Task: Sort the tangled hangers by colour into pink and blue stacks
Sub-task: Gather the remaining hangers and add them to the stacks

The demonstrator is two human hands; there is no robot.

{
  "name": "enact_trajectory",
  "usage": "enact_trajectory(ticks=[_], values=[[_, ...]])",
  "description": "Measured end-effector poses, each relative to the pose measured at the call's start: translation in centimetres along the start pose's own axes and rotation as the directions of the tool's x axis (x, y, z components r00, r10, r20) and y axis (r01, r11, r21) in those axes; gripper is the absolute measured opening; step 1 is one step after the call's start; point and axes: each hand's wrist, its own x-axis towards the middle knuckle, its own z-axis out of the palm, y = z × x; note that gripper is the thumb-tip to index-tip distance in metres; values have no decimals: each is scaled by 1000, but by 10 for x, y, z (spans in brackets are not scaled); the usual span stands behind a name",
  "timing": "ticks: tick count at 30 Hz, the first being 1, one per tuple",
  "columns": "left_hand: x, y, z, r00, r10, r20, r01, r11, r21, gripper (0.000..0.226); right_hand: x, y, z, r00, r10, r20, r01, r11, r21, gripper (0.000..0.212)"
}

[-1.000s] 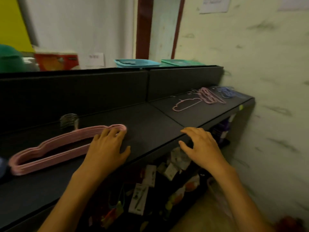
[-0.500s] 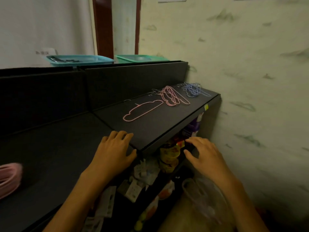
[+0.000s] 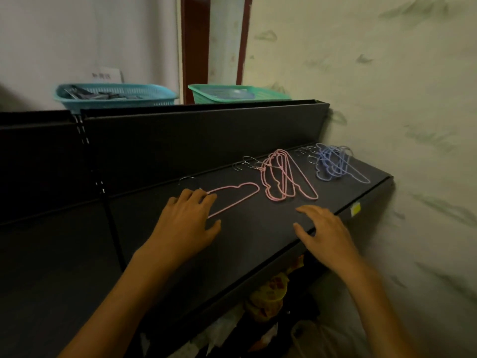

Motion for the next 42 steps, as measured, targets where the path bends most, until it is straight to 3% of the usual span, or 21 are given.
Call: enact_trajectory(ticks=[8,15,20,24,28,36,42], values=[[52,5,21,973,-205,102,200,978,61,76,103,55,32,991,-131,35,126,985,121,38],[84,25,48,852,-476,215,470,879,82,92,191,132,50,961,-258,104,234,952,198,36],[93,37,58,780,-598,183,611,791,-21,102,242,167,45,865,-393,312,356,919,170,56],[93,49,59,764,-636,108,644,763,-61,94,262,188,45,778,-480,405,429,877,214,69],[89,62,59,728,-685,35,685,724,-78,99,267,197,47,700,-615,364,495,785,374,55],[72,79,53,676,-733,-75,703,672,-231,96,262,181,39,636,-711,300,532,686,496,26],[76,88,54,701,-706,-105,662,698,-271,97,253,175,50,624,-750,222,588,637,499,27]])
